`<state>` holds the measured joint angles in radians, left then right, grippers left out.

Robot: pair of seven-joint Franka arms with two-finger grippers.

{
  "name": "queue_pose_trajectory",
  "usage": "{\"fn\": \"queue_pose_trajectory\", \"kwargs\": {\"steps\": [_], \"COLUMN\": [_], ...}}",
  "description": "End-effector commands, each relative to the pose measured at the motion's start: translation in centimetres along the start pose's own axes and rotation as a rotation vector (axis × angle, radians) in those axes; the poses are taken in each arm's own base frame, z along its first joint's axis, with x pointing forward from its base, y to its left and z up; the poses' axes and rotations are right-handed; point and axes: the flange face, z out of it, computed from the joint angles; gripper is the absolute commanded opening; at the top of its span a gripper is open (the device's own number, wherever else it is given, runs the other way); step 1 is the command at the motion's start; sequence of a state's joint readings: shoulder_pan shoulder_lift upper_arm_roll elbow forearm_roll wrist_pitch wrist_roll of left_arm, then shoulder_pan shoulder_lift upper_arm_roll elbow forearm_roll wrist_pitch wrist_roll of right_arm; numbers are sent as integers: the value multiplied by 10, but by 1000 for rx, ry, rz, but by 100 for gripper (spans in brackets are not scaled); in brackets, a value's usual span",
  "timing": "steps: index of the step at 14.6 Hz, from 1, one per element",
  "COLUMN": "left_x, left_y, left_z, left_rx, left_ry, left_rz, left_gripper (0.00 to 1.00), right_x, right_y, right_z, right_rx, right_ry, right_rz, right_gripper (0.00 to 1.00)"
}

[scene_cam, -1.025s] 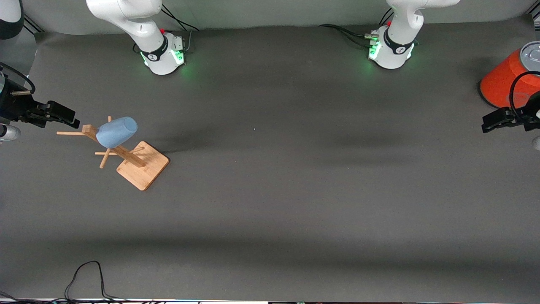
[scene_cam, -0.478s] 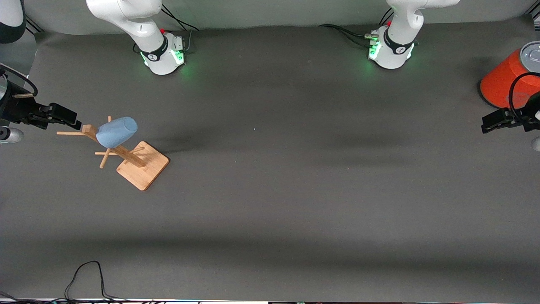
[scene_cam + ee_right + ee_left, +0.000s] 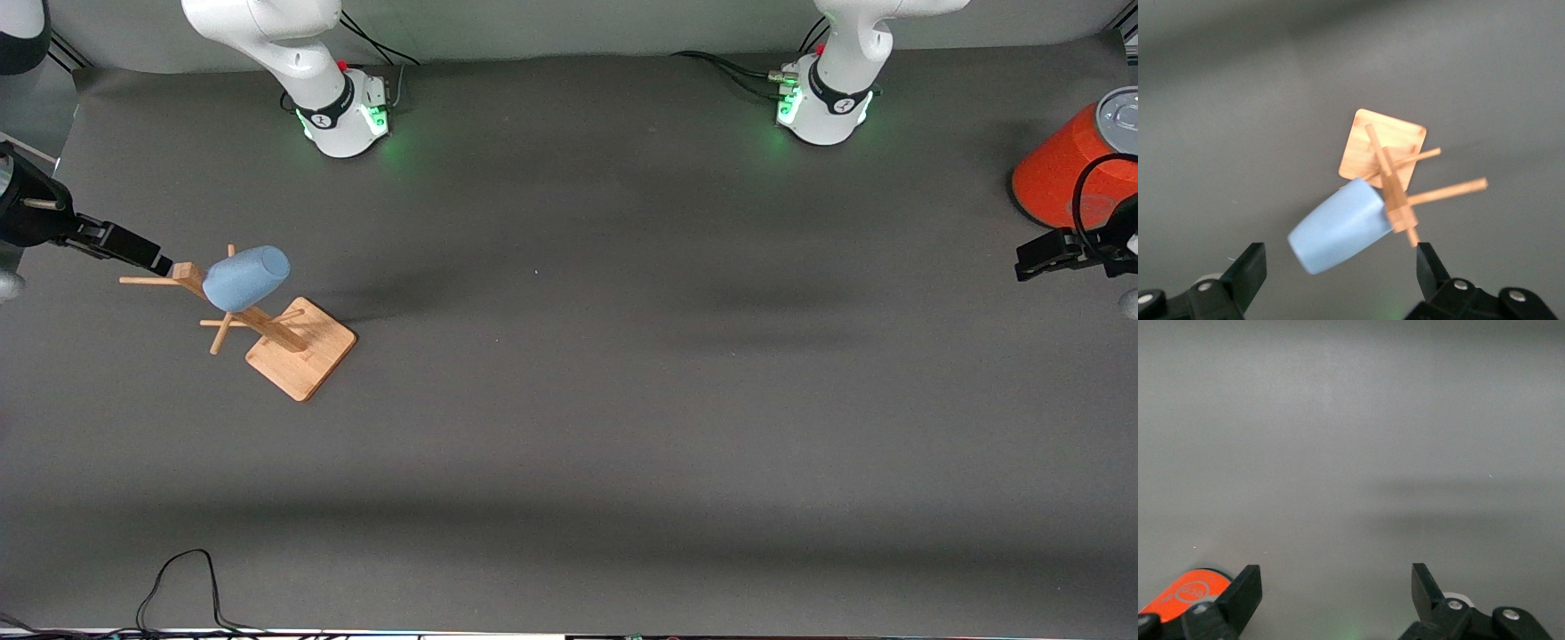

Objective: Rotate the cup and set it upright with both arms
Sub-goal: 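Move the right gripper toward the blue cup on the wooden stand, then close the right gripper around the blue cup's base on the peg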

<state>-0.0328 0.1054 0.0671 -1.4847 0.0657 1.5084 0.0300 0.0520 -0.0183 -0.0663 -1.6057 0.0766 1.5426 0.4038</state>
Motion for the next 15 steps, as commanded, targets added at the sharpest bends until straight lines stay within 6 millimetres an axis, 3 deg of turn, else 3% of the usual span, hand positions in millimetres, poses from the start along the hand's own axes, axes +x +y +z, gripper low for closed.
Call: {"fn": "queue_pose_trajectory", "kwargs": {"steps": [1,5,8,13,15], "left_x": [0,0,0,0,0], "left_y": [1,1,1,0,0], "left_z": [-3,-3,-3,-3,-3], "left_rx": [16,16,17,18,18], "left_ry": [11,13,14,14,14], "left_rz": [-3,-3,-3,-5,-5], "left_gripper": [100,100,100,100,100], "right_x": [-11,-16,-19,-28,-28], "right_y": [-8,-20,-22,6,9], "right_z": [-7,1,23,73,90], "right_rx": [52,131,138,51,43], "right_ry": [-39,-146,-248,-259,-262], "right_rz": [222,560,763,822,832], "right_gripper": [100,100,100,100,100]}}
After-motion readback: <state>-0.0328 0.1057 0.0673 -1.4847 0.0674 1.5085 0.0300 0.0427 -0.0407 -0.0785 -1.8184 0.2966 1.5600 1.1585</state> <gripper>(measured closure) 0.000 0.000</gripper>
